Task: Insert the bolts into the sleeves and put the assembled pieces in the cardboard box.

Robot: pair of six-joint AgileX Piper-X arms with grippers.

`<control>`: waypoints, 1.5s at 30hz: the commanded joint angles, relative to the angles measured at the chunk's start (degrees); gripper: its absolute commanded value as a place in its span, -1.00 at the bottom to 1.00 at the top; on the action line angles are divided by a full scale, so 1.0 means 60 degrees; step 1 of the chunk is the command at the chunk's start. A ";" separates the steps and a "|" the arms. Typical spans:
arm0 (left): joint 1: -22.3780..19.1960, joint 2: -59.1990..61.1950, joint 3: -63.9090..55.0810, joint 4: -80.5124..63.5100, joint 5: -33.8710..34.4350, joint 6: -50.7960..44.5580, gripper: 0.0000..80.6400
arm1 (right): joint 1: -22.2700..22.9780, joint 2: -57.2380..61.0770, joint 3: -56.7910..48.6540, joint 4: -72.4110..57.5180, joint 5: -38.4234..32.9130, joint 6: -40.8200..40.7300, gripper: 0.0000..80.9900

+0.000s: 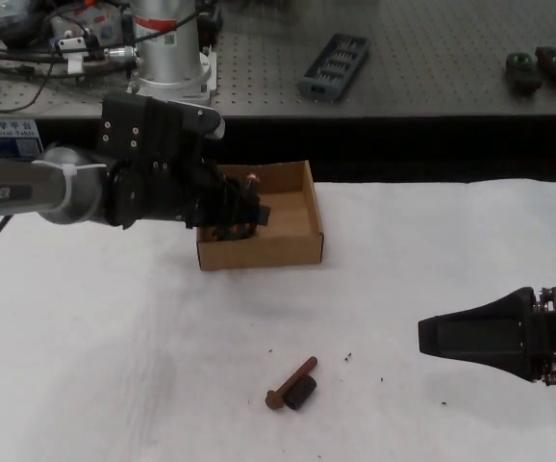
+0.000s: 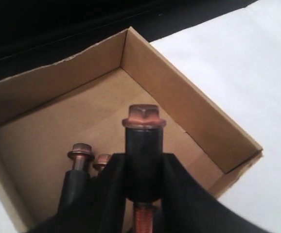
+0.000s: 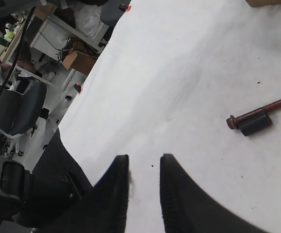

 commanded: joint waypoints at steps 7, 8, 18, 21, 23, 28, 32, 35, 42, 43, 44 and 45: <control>0.0233 -0.0005 -0.0773 0.0565 -0.0315 -0.0139 0.20 | -0.0070 -0.0080 -0.0052 0.0103 -0.0246 0.0227 -0.55; 0.0233 -0.0075 -0.0817 0.0564 -0.0306 -0.0521 0.15 | -0.0070 -0.0080 -0.0052 0.0127 -0.0246 0.0227 -0.55; 0.0233 -0.2383 -0.0888 0.2746 0.0249 0.0003 -0.05 | -0.0070 -0.0080 -0.0052 0.0176 -0.0100 0.0199 -0.55; 0.0233 -0.3101 -0.0888 0.4529 0.0010 0.0746 -0.13 | -0.0070 -0.0080 -0.0052 0.0200 0.0417 0.0199 -0.55; 0.0233 -0.3481 -0.0888 0.5440 -0.0183 0.0959 -0.19 | -0.0070 -0.0080 -0.0052 0.0173 0.0756 0.0199 -0.55; 0.0233 -0.4092 -0.0888 0.6475 0.0765 0.0917 -0.20 | 0.0015 -0.0044 -0.0072 -0.0407 0.0682 0.0118 -0.55; 0.0233 -0.4354 -0.0888 0.6199 0.1757 0.0837 -0.25 | 0.0042 -0.0037 -0.0072 -0.1665 0.0006 0.0216 -0.55; 0.0233 -0.4461 -0.0888 0.5951 0.2385 0.0717 -0.38 | 0.0042 -0.0037 -0.0072 -0.2556 -0.0259 0.0382 -0.55; 0.0233 -0.4494 -0.0888 0.5724 0.2451 -0.0270 -0.40 | 0.0042 -0.0037 -0.0072 -0.2961 -0.0259 0.0819 -0.55; 0.0233 -0.4494 -0.0888 0.5690 0.2349 -0.0420 -0.40 | 0.0042 -0.0037 -0.0072 -0.2961 -0.0259 0.0819 -0.55; 0.0233 -0.4512 -0.0888 0.5655 0.2104 -0.0650 -0.40 | 0.0042 -0.0037 -0.0072 -0.2961 -0.0259 0.0819 -0.55; 0.0233 -0.4523 -0.0888 0.5655 0.1868 -0.0875 -0.40 | 0.0042 -0.0037 -0.0072 -0.2961 -0.0259 0.0819 -0.55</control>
